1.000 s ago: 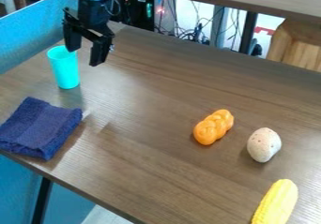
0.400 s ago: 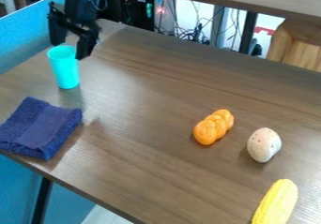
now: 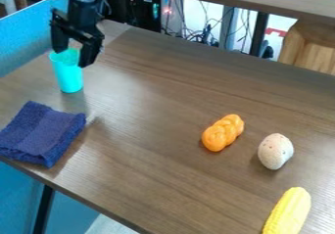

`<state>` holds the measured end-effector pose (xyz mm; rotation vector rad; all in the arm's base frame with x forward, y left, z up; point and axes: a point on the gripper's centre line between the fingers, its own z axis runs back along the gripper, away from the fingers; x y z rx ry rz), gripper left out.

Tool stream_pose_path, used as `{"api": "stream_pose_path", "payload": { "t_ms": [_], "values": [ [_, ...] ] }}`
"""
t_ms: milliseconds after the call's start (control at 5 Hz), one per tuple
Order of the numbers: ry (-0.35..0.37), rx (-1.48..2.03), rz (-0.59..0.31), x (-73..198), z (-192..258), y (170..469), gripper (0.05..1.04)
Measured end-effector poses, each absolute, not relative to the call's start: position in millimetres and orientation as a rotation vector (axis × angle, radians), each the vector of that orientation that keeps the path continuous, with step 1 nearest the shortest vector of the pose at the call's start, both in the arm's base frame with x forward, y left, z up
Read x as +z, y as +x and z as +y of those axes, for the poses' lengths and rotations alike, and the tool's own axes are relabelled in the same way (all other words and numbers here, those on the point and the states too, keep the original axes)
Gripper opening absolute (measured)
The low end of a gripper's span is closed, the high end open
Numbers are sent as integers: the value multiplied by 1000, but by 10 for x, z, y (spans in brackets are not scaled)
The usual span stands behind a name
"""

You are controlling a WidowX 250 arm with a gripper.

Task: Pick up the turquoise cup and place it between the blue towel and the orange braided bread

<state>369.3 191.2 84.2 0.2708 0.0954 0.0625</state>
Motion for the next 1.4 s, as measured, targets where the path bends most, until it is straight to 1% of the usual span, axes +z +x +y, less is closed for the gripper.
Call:
{"api": "stream_pose_path", "payload": {
  "t_ms": [200,400,600,800,1000,1200,1400],
  "values": [
    [264,51,111,750,1888,3653,1004],
    [240,45,113,610,1837,3611,952],
    [219,30,102,572,1808,3618,676],
    [201,27,99,544,1794,3610,363],
    [205,33,106,546,1828,3587,181],
    [214,22,95,625,1822,3548,116],
    [205,-4,18,897,1707,3451,110]
  ]
}}
